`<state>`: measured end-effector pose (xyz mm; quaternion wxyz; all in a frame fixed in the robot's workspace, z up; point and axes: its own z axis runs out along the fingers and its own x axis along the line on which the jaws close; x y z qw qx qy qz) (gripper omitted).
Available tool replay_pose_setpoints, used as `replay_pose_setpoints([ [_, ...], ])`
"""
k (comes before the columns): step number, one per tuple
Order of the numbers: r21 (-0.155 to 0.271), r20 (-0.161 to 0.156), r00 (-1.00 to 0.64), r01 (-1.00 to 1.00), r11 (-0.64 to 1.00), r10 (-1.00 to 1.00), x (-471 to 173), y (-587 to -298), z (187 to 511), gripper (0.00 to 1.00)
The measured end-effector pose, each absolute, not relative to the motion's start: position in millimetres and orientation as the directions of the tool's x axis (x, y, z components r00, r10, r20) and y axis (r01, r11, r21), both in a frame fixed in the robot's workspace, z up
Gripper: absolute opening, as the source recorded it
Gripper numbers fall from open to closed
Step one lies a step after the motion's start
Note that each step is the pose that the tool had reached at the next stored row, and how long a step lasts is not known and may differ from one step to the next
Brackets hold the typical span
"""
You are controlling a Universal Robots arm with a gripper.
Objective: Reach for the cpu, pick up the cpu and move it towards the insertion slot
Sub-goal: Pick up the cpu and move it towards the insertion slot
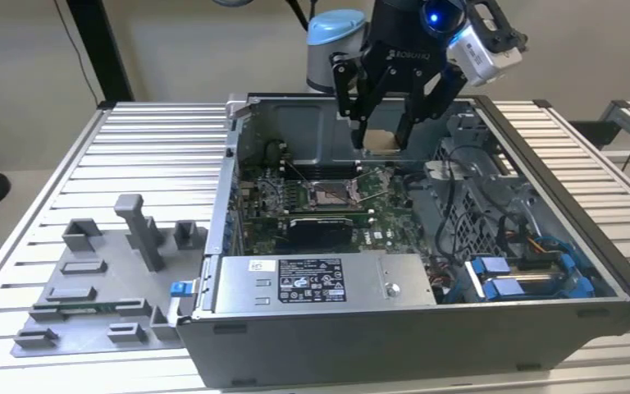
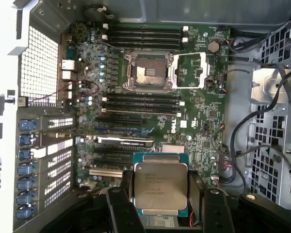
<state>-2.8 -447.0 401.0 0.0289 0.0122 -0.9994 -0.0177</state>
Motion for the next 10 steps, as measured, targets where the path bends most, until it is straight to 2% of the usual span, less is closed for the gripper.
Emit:
replay_pose_setpoints([
  [10,0.036,0.063,-0.998,-0.023,0.999,-0.025,-2.8,-433.3,400.5,0.00],
])
